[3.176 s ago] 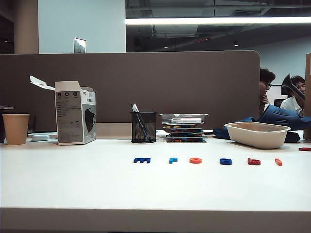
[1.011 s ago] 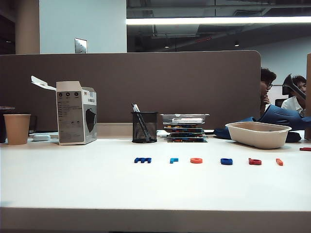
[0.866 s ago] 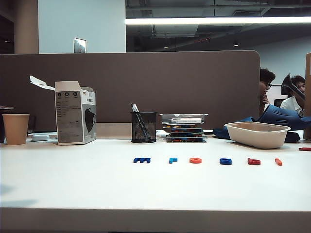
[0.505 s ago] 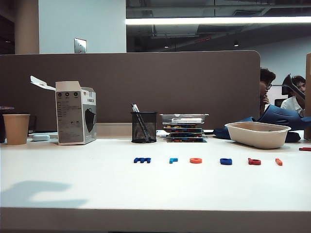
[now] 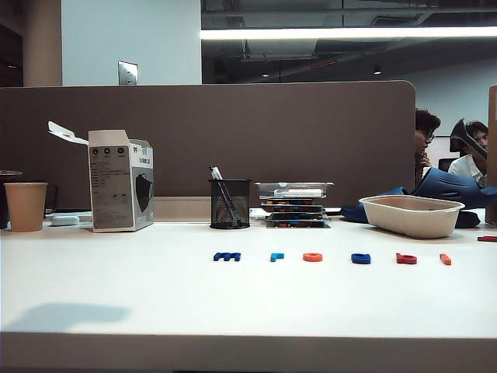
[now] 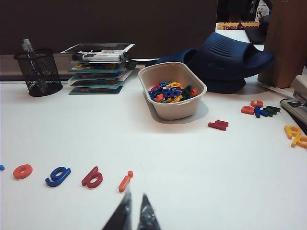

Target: Select the appropriate letters from the row of letter magnets placed on the table to arrange into the word "big".

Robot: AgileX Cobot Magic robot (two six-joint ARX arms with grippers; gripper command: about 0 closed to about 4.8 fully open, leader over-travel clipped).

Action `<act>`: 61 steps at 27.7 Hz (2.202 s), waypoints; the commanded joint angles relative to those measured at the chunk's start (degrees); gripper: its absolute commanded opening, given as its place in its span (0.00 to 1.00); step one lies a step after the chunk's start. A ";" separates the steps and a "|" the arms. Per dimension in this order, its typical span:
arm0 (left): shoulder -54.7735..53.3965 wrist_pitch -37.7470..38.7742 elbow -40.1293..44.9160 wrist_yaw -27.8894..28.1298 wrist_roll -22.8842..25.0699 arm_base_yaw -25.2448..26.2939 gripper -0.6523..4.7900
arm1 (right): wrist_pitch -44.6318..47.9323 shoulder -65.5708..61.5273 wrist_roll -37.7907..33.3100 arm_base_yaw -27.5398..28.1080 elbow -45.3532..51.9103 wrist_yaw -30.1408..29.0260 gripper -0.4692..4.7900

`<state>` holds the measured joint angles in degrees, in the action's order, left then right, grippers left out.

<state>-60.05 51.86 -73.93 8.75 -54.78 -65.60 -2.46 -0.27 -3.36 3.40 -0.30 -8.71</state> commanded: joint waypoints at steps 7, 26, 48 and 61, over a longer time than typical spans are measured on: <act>0.15 -0.24 -0.24 10.71 3.21 -0.11 0.11 | 0.57 0.42 -0.09 -0.04 0.26 0.00 0.13; 0.15 4.26 -0.22 18.25 9.35 -0.11 0.11 | 0.57 0.42 -0.09 -0.04 0.24 0.02 0.13; 0.13 4.24 -0.22 18.25 9.35 -0.11 0.11 | -24.68 -22.86 -8.48 -0.28 -31.82 4.61 0.10; 0.13 4.26 -0.22 18.23 9.35 -0.11 0.11 | -33.09 -58.38 -15.12 -13.44 -56.92 0.28 0.11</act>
<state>-60.05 56.42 -73.93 26.61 -45.82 -65.73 -33.95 -56.45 -18.02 -8.69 -55.79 -9.74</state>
